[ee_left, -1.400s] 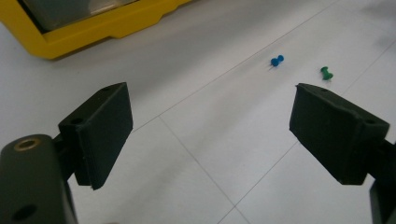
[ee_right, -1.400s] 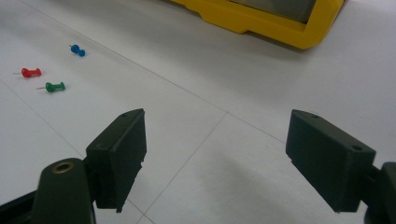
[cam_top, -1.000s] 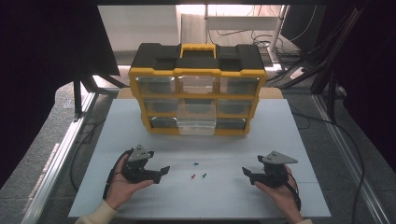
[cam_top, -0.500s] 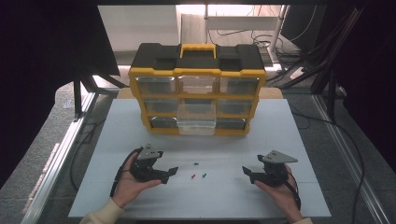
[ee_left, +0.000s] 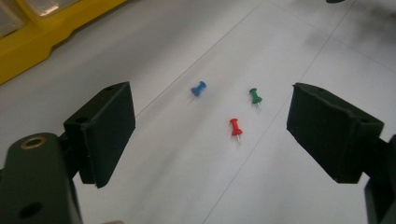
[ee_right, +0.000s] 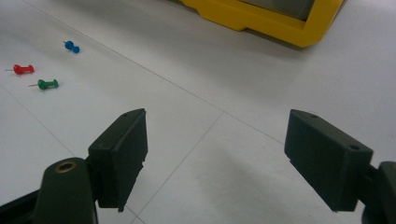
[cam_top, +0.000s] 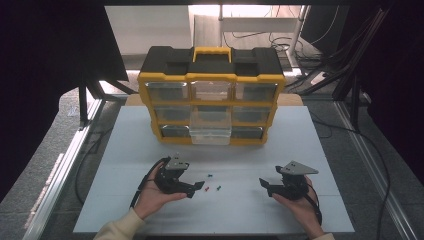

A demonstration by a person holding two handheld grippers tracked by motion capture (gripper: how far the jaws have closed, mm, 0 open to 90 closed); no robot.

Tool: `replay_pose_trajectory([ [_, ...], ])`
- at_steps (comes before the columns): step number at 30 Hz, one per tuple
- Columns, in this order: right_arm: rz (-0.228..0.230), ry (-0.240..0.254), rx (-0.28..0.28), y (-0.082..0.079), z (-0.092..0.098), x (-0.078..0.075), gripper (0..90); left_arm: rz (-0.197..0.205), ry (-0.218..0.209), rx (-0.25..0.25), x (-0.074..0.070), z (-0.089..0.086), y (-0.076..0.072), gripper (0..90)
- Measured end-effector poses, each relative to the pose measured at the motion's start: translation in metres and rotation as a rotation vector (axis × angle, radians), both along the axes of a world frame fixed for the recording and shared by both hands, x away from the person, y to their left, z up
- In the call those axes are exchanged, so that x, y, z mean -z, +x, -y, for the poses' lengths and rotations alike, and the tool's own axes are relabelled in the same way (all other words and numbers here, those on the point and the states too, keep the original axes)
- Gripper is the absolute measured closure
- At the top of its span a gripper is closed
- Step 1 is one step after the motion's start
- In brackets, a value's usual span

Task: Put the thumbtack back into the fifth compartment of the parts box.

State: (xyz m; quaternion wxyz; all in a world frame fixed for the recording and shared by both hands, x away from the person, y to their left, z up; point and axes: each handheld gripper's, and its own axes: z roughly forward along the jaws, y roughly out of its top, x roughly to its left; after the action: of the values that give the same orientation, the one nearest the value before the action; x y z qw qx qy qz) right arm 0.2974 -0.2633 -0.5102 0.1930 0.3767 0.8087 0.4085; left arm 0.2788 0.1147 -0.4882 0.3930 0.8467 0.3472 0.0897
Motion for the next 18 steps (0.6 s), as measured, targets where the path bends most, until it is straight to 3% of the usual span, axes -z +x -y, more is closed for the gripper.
replay_pose_trajectory([
  [8,0.002,-0.012,0.001,0.001,-0.001,0.0,22.0,-0.031,0.027,0.016,0.005,0.014,0.006,16.8],
  [9,0.003,-0.011,-0.001,0.001,-0.001,0.001,21.9,-0.038,0.054,0.031,0.007,0.022,0.008,16.8],
  [18,0.004,-0.015,-0.003,0.001,0.0,0.001,21.9,-0.07,0.137,0.056,0.018,0.038,0.015,18.2],
])
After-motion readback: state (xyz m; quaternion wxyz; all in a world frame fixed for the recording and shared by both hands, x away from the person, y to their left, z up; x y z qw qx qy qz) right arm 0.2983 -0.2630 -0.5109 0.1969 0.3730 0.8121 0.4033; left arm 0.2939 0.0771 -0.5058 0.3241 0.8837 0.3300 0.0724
